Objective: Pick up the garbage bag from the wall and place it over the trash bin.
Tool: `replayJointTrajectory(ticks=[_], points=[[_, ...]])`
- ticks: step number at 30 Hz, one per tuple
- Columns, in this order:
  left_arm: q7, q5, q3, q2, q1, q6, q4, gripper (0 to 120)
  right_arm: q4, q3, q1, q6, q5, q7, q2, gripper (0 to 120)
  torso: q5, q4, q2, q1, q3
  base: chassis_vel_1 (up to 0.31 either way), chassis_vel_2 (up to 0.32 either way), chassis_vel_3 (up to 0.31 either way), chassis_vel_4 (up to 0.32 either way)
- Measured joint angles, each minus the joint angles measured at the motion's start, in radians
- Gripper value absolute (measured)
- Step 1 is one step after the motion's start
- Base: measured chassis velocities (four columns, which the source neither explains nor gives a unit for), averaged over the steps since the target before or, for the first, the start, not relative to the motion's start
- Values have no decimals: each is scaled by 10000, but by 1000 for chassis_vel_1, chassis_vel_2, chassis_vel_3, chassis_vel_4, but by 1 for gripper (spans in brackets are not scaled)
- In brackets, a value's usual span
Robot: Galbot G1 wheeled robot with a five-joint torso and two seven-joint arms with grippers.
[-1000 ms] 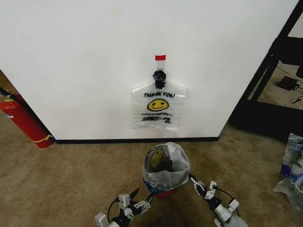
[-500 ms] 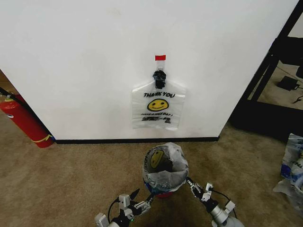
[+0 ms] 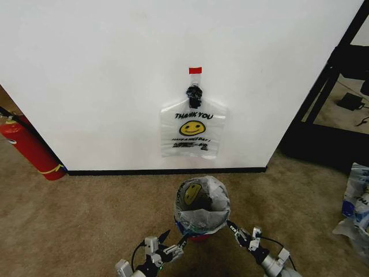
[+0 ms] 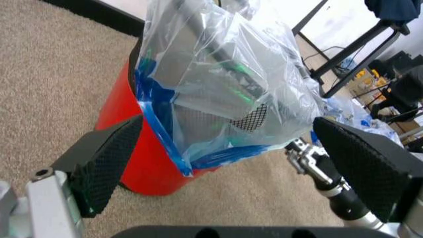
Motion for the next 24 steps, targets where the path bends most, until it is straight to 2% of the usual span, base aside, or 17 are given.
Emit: replayJointTrajectory(ticks=[2,5,6,7,9,10,11,14,17,20,24], points=[[0,0,-1,5,4,-2,0,100,-38,40,23,23,-22,-97,-44,19,0,0,0,0,0,0,0,0,0],[1,-1,-13,18,14,-10,-14,100,-434,348,230,45,-262,-990,-277,32,2,0,0,0,0,0,0,0,0],[0,-1,-22,26,22,-12,-27,100,-787,665,425,-35,-585,-1775,-372,38,7,-1,0,0,1,0,0,0,0],[0,-1,-22,26,22,-12,-27,100,-787,665,425,-35,-585,-1775,-372,38,7,-1,0,0,1,0,0,0,0],[1,-1,-20,27,27,-14,-46,100,-1276,1186,755,-354,-1231,-3085,-486,46,-5,0,0,0,0,0,0,0,0],[0,-2,-23,31,39,-15,-51,100,-1563,1602,1003,-832,-1692,-4104,-587,51,-2,0,0,0,1,0,0,0,0],[-1,-1,-27,32,45,-16,-51,100,-1670,1812,1167,-1162,-1749,-4530,-662,55,3,-1,0,0,1,0,0,0,0],[-3,6,-27,24,55,-18,-51,100,-1563,1844,1281,-1385,-1055,-4341,-765,63,-2,-1,0,0,0,0,0,0,0],[-10,55,-9,-11,80,-21,-39,100,-636,1441,1244,-1346,633,-2005,-823,74,0,1,0,0,0,0,0,0,0],[-48,114,63,-27,74,-11,-2,100,575,780,1146,-1203,1774,1287,-567,89,-2,0,0,0,0,0,0,0,0],[-86,149,69,-27,75,20,3,100,896,386,1340,-1455,2083,2335,-232,98,3,0,0,0,1,0,0,0,0]])
